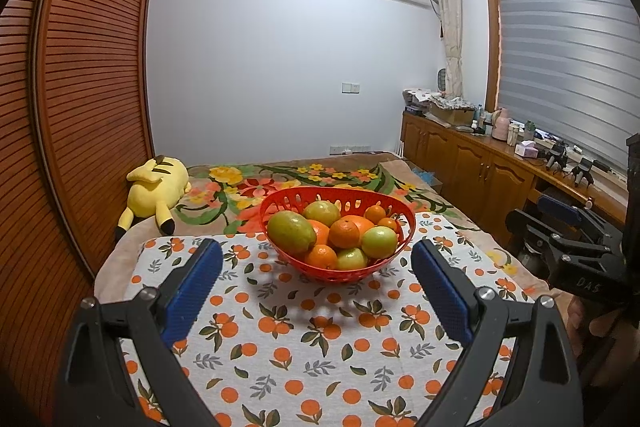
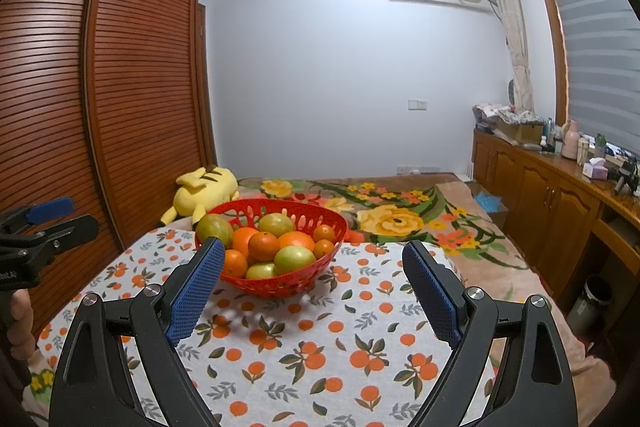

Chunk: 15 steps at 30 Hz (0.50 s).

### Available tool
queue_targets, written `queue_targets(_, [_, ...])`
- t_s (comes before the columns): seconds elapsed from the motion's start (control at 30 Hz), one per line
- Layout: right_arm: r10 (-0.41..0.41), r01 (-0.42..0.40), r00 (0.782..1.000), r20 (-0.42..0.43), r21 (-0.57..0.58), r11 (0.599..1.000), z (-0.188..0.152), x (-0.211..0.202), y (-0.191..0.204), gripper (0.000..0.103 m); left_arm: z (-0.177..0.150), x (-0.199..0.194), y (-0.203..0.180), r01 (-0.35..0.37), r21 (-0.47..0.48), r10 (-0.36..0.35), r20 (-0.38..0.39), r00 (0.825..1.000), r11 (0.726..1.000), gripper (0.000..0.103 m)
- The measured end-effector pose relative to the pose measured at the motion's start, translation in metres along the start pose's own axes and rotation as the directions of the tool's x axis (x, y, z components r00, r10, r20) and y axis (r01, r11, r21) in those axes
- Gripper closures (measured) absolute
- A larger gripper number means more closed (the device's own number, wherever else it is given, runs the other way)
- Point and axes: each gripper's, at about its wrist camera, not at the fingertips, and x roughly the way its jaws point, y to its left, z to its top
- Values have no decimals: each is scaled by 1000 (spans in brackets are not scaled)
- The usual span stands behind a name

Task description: Organize fruits

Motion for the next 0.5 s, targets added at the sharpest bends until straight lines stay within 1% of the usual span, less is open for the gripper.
queue_targets(0.5, [1, -1, 1000, 1, 1, 1000, -1, 0, 0, 11, 1, -8, -3, 7, -3, -7, 16, 1000, 1000, 7])
